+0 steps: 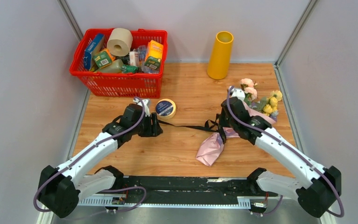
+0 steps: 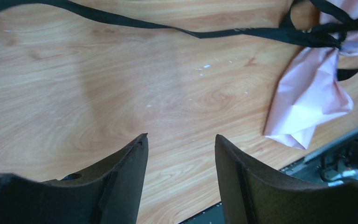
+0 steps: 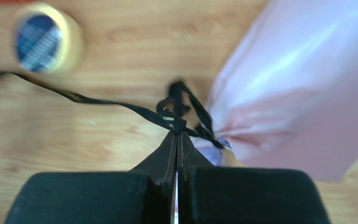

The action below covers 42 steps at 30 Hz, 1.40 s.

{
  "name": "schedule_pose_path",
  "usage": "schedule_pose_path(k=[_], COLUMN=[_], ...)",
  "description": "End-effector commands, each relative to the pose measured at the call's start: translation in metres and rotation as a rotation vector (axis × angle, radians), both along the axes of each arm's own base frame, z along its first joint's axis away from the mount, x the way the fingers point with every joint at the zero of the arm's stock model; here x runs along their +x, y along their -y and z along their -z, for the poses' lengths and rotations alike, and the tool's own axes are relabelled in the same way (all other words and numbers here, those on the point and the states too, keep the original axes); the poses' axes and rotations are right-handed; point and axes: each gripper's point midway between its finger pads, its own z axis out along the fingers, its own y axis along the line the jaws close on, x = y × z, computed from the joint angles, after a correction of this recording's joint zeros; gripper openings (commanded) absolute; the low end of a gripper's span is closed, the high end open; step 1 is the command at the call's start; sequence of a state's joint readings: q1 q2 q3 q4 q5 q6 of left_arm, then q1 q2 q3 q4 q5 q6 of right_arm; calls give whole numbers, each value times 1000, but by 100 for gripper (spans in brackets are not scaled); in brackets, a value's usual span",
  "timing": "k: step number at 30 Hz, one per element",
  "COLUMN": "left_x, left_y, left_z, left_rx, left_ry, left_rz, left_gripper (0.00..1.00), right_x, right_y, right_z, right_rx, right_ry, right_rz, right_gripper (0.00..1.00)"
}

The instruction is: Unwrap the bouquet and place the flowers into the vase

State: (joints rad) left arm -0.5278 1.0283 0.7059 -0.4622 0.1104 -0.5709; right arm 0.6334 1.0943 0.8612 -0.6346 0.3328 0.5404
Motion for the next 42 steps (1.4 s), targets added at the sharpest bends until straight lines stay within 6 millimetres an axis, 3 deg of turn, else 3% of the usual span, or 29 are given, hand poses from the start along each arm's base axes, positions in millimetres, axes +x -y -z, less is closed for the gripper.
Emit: schedule_pose_path(k=[1, 4, 8, 11, 12, 13, 15, 16, 19, 24, 29, 36, 42], left_x=[-9, -17, -19, -20, -23, -22, -25, -26, -28, -34, -31, -27, -28], left_y=[33, 43, 46, 44, 44, 42, 41, 40, 37, 43, 57, 85, 121], left_z=[-1, 8, 13, 13, 13, 13, 14, 12, 16, 13, 4, 3, 13], left_rx=[-172, -236, -228, -213, -211, -206, -202, -206, -202, -223, -264, -282, -294], left_ry=[-12, -63, -71, -63, -63, -58, -61, -53, -53, -47, -11, -19, -49], left_rz=[117, 144, 150, 147, 152, 146, 145, 144, 134, 174, 209, 276, 331], left_gripper=[63, 63, 63, 63, 63, 63, 63, 63, 63, 63, 63, 63, 61], right_x=[23, 45, 91, 118, 125, 129, 129, 126, 106, 47, 11, -8, -8], right_y=[-10, -20, -40, -72, -82, -92, -93, -87, -60, -33, -11, -4, 8], right_z=[-71, -91, -124, -123, -110, -104, -89, -78, -52, -12, -1, 38, 58], right_rx=[106, 116, 206, 322, 340, 356, 317, 270, 127, 63, 66, 19, -49], right_ry=[180, 255, 358, 349, 306, 275, 211, 179, 115, -33, -33, -126, -167], right_rz=[15, 8, 49, -5, -31, -68, -90, -81, -88, -135, -134, -160, -122], right_gripper=[0, 0, 0, 0, 7, 22, 44, 53, 59, 48, 42, 33, 29])
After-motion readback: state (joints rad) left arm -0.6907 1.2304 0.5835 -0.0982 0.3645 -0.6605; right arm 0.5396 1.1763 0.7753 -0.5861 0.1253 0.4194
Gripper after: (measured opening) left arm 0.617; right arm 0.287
